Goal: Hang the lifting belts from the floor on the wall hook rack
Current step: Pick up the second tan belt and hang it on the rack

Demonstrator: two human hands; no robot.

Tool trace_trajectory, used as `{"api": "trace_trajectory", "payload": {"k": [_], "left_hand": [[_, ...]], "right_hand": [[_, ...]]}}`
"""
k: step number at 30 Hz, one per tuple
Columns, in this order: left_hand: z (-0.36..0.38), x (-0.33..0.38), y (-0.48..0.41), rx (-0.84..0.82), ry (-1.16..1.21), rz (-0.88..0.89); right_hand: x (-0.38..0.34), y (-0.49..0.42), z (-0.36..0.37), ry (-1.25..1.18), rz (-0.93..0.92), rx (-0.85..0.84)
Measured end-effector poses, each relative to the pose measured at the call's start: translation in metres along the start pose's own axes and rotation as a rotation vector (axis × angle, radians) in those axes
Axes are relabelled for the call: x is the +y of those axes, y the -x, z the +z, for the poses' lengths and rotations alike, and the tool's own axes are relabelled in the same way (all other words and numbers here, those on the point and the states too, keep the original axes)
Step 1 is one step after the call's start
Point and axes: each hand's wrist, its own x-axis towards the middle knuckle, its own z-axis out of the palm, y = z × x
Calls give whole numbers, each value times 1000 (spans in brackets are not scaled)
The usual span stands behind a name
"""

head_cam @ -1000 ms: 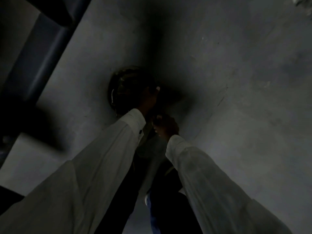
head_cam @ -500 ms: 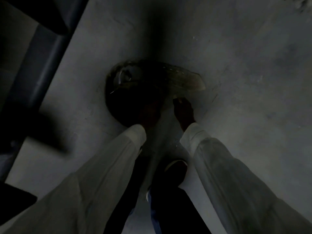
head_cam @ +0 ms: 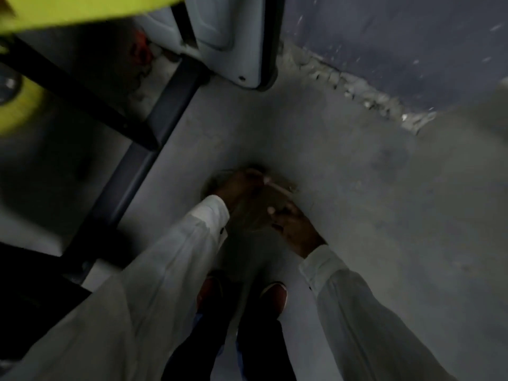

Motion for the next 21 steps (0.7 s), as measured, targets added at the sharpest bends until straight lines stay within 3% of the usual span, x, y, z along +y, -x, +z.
{"api": "trace_trajectory", "payload": {"k": [4, 8, 13, 19, 21], "left_hand": [[24, 99, 64, -18, -224, 220], [41, 178, 134, -92, -404, 354], [50, 259, 227, -229, -293, 356], [77, 323, 306, -51, -142, 560], [88, 342, 332, 1, -111, 679]], "right_hand": [[-79, 78, -3, -318, 25, 131], [-149, 142, -3, -309, -25, 160], [-237, 255, 5, -205, -208, 122], [-297, 362, 15, -128, -443, -11], [-321, 387, 24, -50, -540, 37]]}}
